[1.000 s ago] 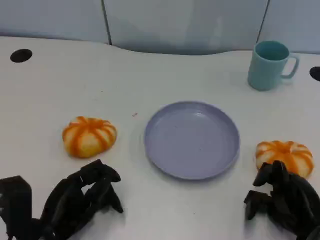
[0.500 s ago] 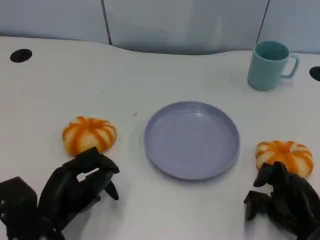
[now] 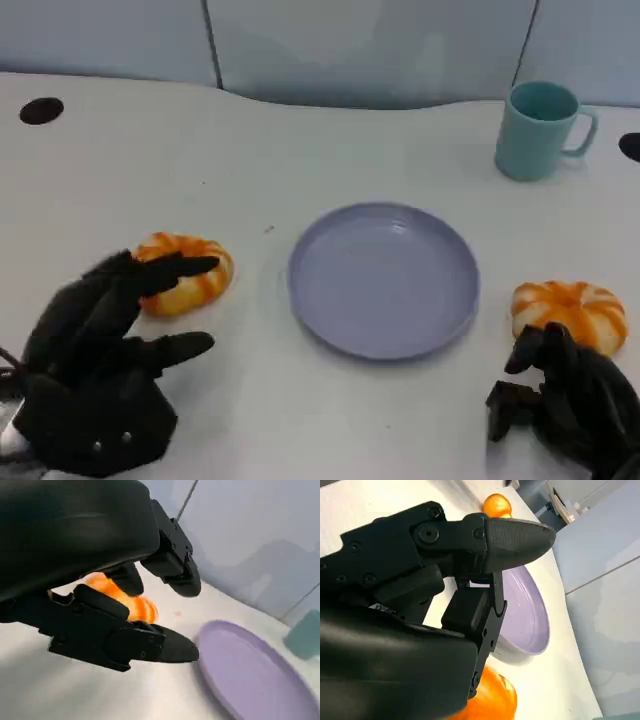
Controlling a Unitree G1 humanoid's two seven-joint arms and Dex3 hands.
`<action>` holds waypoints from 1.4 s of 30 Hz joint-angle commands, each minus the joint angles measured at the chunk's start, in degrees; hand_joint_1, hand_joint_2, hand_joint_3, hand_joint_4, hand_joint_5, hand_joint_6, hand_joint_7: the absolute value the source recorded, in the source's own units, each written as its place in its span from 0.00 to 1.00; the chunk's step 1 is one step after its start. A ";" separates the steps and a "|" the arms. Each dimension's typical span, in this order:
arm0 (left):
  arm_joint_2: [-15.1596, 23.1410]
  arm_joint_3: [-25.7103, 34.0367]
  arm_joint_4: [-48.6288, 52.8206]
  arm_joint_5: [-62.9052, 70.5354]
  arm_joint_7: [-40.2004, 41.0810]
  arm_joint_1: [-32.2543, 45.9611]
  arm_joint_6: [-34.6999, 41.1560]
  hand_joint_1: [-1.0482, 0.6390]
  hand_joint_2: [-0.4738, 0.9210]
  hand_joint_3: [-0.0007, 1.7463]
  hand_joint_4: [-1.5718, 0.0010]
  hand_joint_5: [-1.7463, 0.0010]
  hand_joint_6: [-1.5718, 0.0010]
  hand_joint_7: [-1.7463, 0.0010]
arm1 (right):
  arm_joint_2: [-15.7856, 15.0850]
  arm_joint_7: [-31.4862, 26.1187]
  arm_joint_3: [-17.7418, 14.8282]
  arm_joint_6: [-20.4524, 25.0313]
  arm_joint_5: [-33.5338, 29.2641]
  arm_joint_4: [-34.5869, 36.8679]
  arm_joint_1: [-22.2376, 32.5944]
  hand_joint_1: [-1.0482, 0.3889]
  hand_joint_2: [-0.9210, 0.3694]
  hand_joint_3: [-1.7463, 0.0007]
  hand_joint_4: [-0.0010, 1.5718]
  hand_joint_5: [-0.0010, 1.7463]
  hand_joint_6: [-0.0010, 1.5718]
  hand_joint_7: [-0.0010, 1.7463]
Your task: Grasp the bread from the table and place it into the plate.
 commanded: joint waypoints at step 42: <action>1.48 -33.87 46.62 13.85 -2.39 -40.50 17.20 0.18 0.93 0.00 1.00 1.00 0.99 1.00 | 1.11 -3.56 -0.56 5.16 2.21 -3.44 2.81 0.40 0.00 0.77 0.81 0.72 0.76 0.65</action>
